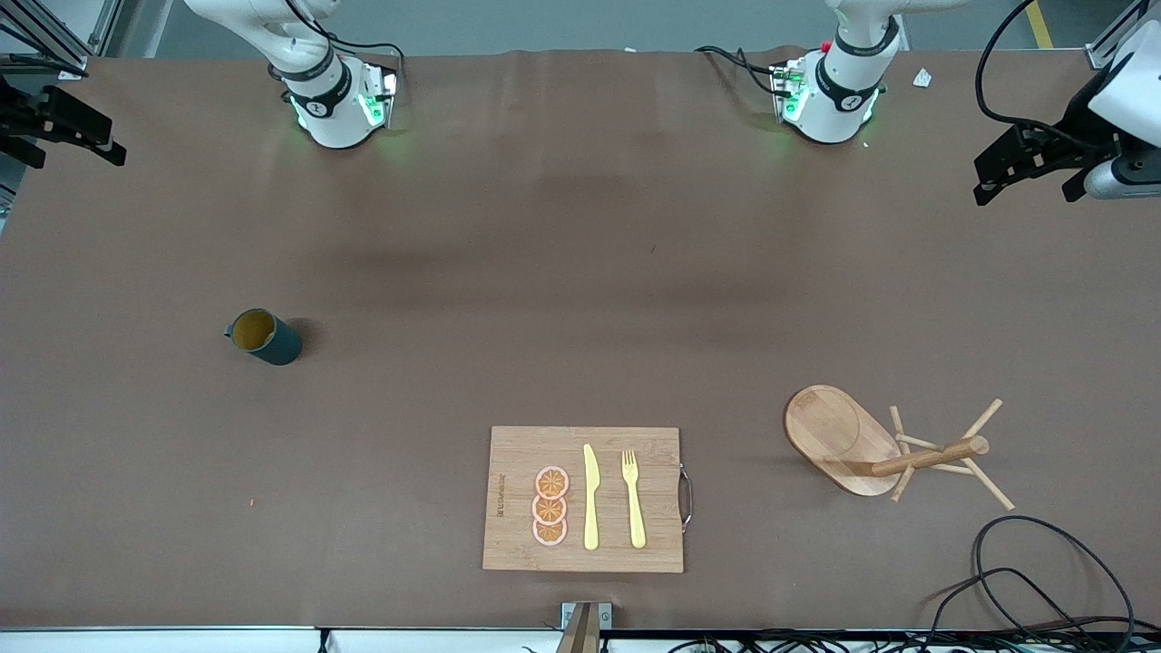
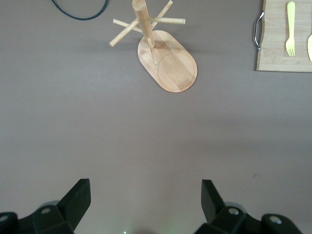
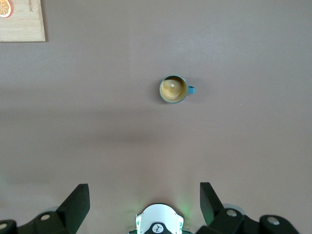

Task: Pass cup and hang on rack
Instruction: 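Move the right gripper down toward the teal mug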

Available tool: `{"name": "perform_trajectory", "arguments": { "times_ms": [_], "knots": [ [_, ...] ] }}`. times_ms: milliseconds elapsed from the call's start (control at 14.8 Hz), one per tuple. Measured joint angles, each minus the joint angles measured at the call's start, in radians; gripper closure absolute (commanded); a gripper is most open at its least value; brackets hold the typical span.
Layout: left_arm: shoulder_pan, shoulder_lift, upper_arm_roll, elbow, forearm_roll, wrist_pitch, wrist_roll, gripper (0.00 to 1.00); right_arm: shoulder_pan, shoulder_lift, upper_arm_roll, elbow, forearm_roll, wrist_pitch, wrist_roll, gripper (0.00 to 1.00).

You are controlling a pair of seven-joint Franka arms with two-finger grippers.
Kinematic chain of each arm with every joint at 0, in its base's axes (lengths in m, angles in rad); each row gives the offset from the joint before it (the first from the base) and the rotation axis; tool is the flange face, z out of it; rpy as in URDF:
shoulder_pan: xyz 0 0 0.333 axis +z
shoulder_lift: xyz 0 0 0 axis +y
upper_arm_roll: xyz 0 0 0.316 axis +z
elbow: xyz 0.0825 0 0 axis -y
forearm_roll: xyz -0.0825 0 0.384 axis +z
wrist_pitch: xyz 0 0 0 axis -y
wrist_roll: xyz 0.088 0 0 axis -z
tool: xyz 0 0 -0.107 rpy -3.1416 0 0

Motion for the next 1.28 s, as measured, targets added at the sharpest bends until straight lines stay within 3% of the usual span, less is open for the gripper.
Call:
{"name": "perform_trajectory", "arguments": {
  "times_ms": [878, 1284],
  "knots": [
    [0.000, 0.002, 0.002, 0.001, 0.000, -0.012, 0.011, 0.00, 0.000, 0.004, 0.000, 0.000, -0.001, 0.026, 0.001, 0.00],
    [-0.001, 0.006, 0.000, 0.001, 0.000, -0.012, 0.010, 0.00, -0.008, 0.119, -0.003, -0.004, -0.001, 0.042, 0.002, 0.00]
  ]
}}
